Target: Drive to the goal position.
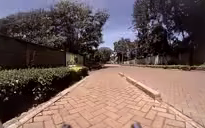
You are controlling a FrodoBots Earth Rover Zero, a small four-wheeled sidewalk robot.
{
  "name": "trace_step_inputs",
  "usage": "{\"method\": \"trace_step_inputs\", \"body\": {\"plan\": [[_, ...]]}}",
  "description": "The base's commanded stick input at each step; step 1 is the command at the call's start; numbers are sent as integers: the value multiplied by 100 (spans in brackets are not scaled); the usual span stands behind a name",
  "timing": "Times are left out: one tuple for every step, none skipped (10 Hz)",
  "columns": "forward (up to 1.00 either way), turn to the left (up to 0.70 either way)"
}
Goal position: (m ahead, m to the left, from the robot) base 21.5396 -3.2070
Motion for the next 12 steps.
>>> {"method": "trace_step_inputs", "body": {"plan": [[70,0],[70,0],[70,0],[70,0],[70,0],[70,0],[70,0],[70,0],[70,0],[70,-35],[70,-35],[70,-22]]}}
